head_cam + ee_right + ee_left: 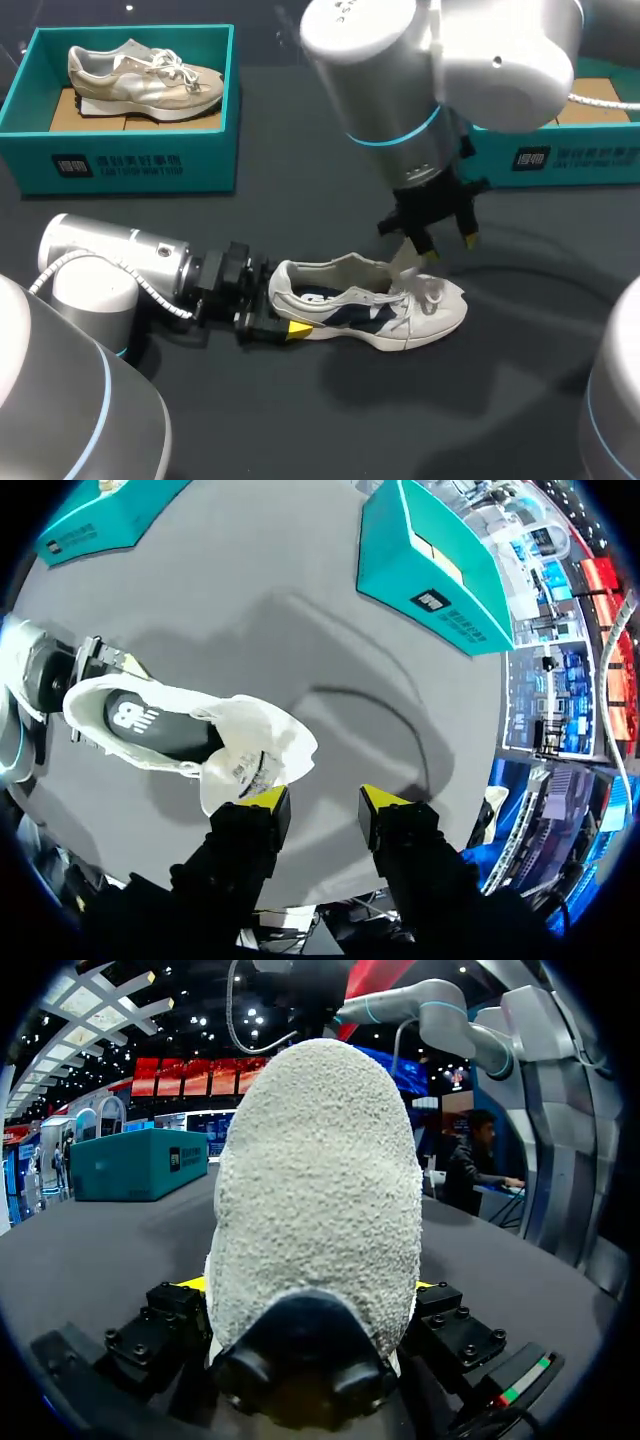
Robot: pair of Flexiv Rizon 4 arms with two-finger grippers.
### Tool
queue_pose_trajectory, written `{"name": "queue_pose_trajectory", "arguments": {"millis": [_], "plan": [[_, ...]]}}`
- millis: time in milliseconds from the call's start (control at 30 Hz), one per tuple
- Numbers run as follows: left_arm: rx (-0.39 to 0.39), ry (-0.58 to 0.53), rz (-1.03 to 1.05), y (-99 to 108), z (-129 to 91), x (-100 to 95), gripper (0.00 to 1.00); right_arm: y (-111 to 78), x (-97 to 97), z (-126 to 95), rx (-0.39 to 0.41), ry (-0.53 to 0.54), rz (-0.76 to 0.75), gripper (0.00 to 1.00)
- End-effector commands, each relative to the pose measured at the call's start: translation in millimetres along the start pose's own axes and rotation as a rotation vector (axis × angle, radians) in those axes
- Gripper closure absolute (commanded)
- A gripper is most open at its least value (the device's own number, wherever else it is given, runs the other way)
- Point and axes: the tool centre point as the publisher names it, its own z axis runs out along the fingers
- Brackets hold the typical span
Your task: Take the shoe out of the shoebox, open the shoe tongue, remove and reinsert the insole, then place the shoe into the shoebox
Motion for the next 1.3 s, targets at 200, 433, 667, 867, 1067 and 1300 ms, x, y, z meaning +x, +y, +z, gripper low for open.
{"name": "queue_pose_trajectory", "arguments": {"millis": [200,433,667,867,1067,1300], "plan": [[0.001,-0.001,0.0,2.3,1.5,-0.9,1.0,19.2,36.1,-71.1,-0.101,-0.136,-0.331,0.67],[0.001,-0.001,0.0,2.3,1.5,-0.9,1.0,17.3,72.0,-83.0,-0.288,-0.054,-0.752,1.0],[0.001,-0.001,0.0,2.3,1.5,-0.9,1.0,5.3,76.1,-76.9,-0.353,-0.043,-0.867,1.0],[0.001,-0.001,0.0,2.3,1.5,-0.9,1.0,5.3,76.1,-76.9,-0.353,-0.043,-0.867,1.0],[0.001,-0.001,0.0,2.3,1.5,-0.9,1.0,18.7,105.8,-57.5,-0.409,0.057,-0.959,1.0],[0.001,-0.001,0.0,2.3,1.5,-0.9,1.0,22.3,117.5,-49.1,-0.357,0.053,-1.004,1.0]]}}
